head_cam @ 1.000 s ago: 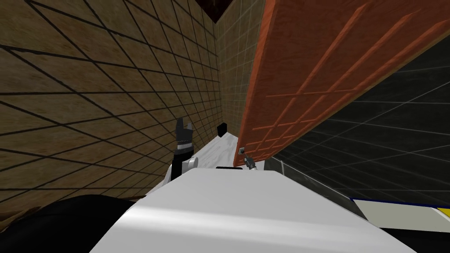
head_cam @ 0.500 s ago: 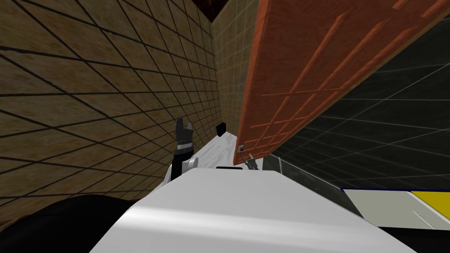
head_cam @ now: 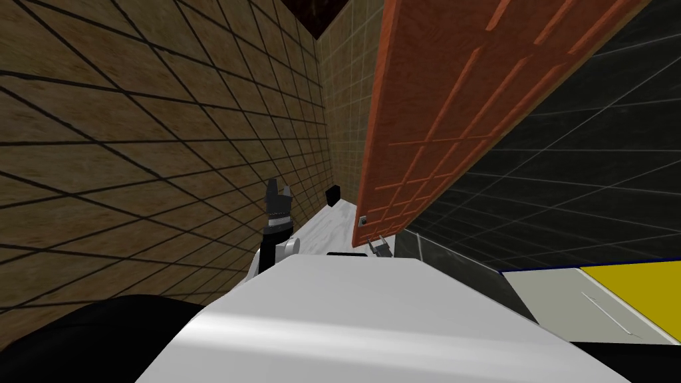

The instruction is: Push the door open

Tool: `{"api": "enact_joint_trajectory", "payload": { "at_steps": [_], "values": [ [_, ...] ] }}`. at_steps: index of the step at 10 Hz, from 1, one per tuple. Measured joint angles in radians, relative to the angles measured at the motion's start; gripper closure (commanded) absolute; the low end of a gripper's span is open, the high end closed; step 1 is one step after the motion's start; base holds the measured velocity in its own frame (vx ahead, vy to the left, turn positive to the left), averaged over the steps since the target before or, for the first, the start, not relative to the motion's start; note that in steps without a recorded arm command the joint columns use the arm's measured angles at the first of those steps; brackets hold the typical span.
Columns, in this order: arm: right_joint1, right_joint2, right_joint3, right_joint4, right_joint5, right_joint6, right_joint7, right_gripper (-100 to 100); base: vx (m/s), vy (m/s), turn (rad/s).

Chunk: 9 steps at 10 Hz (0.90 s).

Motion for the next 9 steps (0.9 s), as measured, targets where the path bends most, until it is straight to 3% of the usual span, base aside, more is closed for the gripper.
{"api": "enact_joint_trajectory", "payload": {
  "at_steps": [3,6,8,9],
  "values": [
    [0.015,0.006,-0.010,-0.005,0.014,-0.015,0.040,-100,0.030,0.028,-0.006],
    [-0.007,-0.003,-0.012,-0.003,0.011,0.006,0.041,-100,0.227,0.083,0.031],
    [-0.031,0.006,-0.015,0.010,0.008,0.019,0.044,-100,0.181,0.066,-0.006],
    [-0.033,0.007,-0.015,0.010,0.007,0.020,0.045,100,-0.012,-0.006,0.005]
  ]
}}
